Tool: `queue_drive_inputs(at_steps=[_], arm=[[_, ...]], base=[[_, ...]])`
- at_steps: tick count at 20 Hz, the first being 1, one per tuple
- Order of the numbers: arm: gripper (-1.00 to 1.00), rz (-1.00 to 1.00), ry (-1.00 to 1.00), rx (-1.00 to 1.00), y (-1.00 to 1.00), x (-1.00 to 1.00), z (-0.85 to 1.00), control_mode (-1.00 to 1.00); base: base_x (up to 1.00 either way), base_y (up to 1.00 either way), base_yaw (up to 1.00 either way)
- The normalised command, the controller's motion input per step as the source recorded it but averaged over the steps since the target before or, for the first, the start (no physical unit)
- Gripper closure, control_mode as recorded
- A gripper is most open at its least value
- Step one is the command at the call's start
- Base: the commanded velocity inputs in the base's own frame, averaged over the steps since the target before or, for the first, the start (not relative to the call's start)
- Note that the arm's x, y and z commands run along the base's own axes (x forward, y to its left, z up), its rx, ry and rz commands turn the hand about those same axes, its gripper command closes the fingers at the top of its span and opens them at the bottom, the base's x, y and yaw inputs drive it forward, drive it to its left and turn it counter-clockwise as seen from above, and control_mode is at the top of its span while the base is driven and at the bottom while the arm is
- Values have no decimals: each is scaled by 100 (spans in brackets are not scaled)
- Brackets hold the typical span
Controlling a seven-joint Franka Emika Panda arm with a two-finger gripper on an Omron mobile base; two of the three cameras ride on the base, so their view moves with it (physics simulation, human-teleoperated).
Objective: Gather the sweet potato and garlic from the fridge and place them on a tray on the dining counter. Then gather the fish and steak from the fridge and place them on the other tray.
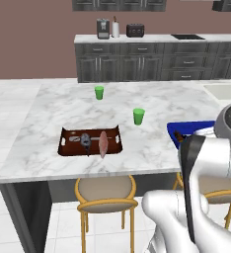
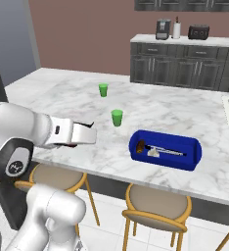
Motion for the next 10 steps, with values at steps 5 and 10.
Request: queue_drive_inputs(at_steps=[5, 10], arm=[[-100, 2, -3, -13, 59, -1, -23, -100], [-100, 4, 0, -12, 61, 15, -34, -100]], base=[[0, 0, 0], [0, 0, 0]])
